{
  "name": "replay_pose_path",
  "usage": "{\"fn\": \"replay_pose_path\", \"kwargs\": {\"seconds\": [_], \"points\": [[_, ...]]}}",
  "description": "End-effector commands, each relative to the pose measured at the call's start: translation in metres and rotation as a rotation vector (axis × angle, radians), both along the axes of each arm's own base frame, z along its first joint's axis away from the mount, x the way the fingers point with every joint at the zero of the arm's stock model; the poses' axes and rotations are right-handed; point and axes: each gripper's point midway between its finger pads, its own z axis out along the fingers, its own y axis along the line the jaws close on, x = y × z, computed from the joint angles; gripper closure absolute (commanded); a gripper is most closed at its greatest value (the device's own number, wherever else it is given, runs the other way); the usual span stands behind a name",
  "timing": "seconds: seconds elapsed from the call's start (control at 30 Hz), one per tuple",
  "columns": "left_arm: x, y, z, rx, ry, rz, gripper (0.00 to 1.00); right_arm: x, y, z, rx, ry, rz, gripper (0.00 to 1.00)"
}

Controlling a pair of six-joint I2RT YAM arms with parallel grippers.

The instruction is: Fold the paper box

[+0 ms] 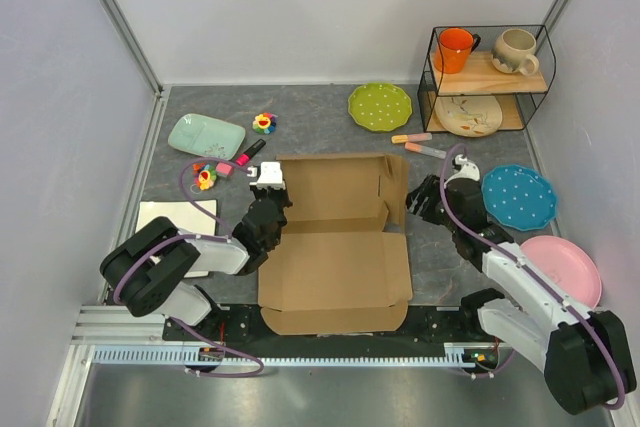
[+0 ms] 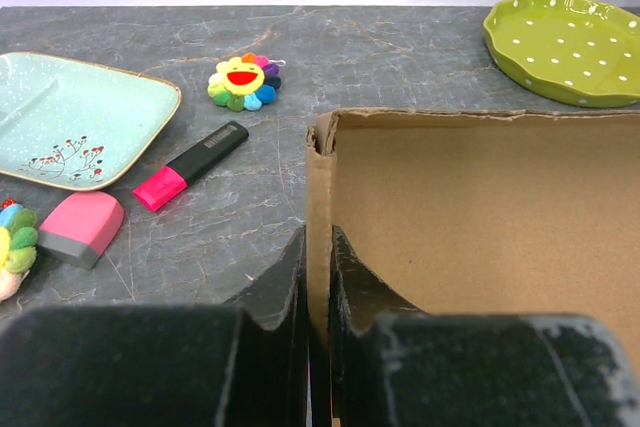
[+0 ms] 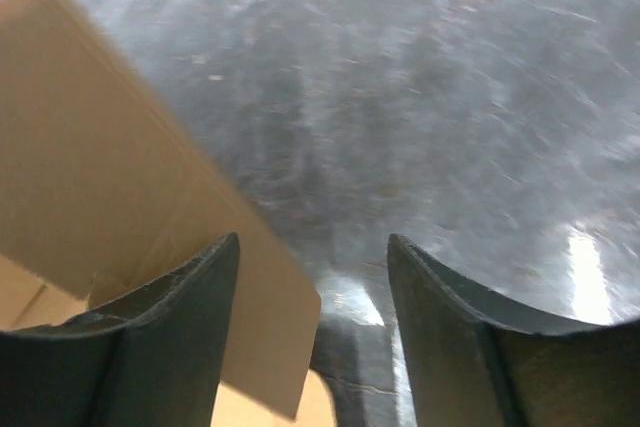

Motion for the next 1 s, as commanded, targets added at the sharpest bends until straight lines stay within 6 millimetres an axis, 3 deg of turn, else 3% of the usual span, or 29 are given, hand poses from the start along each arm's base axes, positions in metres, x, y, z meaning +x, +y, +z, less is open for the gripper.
{"fn": "replay_pose_path", "kwargs": {"seconds": [0.0,0.27,0.4,0.77,0.9,0.97], "points": [[0.001,-0.007,0.02,-0.109,-0.062,-0.013,0.98,0.014,0.047,0.069,0.152,-0.266,0.233,0.29],[0.001,-0.015,0.02,-0.116,-0.059,-0.047,0.98,0.019,0.062,0.07,0.186,-0.277,0.297,0.27],[0.001,-0.019,0.019,-0.11,-0.057,-0.062,0.98,0.024,0.073,0.079,0.163,-0.299,0.325,0.27],[0.002,-0.027,0.024,-0.108,-0.068,-0.096,0.98,0.05,0.086,0.057,0.012,-0.228,0.291,0.25],[0.002,-0.029,0.026,-0.109,-0.073,-0.102,0.98,0.063,0.083,0.046,-0.059,-0.194,0.251,0.34],[0.001,-0.029,0.027,-0.11,-0.074,-0.104,0.98,0.064,0.081,0.035,-0.108,-0.17,0.242,0.44]]}}
